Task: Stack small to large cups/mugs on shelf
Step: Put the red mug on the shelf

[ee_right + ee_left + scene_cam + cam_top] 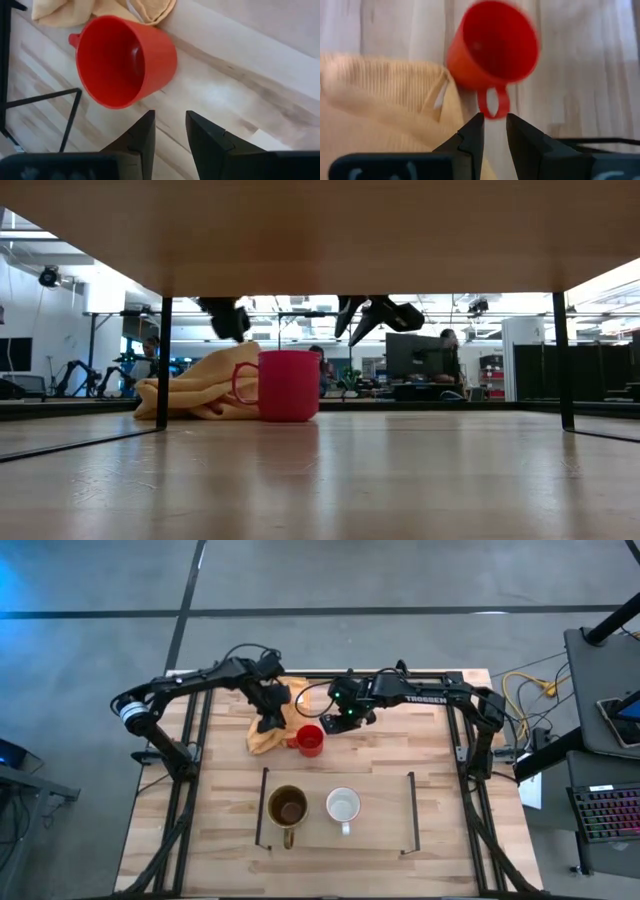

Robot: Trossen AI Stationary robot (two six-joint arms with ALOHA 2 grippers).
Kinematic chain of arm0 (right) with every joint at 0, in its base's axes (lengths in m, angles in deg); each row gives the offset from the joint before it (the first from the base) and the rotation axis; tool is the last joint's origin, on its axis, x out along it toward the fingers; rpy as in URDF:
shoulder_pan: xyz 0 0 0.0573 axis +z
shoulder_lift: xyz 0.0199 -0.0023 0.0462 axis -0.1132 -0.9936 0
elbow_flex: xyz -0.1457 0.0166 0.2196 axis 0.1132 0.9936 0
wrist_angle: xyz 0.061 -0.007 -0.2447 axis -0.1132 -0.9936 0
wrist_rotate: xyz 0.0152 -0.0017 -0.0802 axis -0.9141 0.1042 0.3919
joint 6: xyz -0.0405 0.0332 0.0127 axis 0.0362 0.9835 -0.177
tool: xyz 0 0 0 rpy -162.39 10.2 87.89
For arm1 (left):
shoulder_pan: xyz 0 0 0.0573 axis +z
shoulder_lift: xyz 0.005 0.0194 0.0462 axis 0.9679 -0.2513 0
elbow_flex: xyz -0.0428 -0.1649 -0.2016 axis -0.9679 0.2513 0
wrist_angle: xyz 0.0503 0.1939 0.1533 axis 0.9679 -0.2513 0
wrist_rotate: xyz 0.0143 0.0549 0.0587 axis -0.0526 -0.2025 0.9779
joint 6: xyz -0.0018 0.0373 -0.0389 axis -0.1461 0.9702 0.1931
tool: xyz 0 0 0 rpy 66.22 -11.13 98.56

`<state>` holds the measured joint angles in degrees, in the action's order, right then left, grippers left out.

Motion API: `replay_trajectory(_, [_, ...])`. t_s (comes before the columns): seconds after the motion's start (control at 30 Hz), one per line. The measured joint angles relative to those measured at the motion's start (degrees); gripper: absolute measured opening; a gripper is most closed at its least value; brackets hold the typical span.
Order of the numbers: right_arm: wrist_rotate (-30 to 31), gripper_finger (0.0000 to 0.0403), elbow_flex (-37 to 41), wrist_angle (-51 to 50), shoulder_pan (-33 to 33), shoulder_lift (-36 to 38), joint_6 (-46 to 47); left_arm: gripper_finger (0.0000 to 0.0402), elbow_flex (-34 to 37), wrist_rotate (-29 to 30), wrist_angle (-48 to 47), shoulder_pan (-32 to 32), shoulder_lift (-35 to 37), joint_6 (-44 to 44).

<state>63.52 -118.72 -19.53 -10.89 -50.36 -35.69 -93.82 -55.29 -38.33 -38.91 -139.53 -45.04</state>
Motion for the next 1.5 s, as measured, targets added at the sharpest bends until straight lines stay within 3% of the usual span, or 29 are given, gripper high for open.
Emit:
replay_trajectory(0.17, [0.0, 0.0100, -0.1, 0.4, 0.0, 0.0, 0.2, 0.0067, 2.8, 0.0, 0.7, -0.2, 0.0, -0.8])
replay_trajectory(0.63, [0.0, 0.0100, -0.2, 0.5, 0.0, 0.0, 2.2, 0.0067, 10.8, -4.4, 17.3, -3.2, -0.4, -7.7])
replay_trajectory(1.17, [0.4, 0.0100, -0.2, 1.4, 0.3, 0.0, 3.6, 0.0067, 8.9, -6.1, 26.9, -5.6, -5.4, -13.8])
replay_trajectory(1.5, [5.5, 0.0100, -0.2, -11.6, -0.6, 0.3, -1.4, 0.0067, 8.1, -8.9, 32.7, -11.1, -6.1, -17.0])
